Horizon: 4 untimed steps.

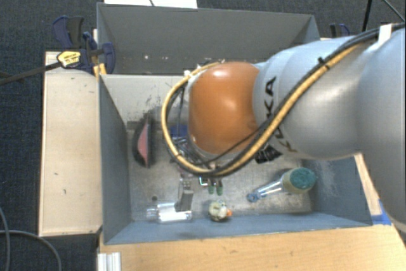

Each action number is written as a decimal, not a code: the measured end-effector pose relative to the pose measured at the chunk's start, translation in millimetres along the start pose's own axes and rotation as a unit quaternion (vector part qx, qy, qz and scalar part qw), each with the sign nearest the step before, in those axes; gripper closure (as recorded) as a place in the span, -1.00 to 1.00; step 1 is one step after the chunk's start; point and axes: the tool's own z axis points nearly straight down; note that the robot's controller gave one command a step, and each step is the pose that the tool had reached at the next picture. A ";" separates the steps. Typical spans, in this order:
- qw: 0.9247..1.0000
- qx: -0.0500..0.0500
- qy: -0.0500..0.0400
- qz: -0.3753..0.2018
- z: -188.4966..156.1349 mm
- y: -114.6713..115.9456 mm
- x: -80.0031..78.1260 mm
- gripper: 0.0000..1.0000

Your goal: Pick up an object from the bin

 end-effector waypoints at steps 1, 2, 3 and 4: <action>0.995 -0.001 -0.008 -0.098 105.7 -5.7 -0.4 -1.00; 0.992 -0.001 -0.006 -0.124 74.0 17.0 2.8 -1.00; 0.999 -0.001 -0.005 -0.052 66.9 3.4 1.8 -1.00; 0.997 -0.001 -0.007 -0.083 105.7 1.8 -1.7 -1.00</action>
Offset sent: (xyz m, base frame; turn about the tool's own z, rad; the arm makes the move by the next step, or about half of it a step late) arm -0.0030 -0.0057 -0.1058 -0.1985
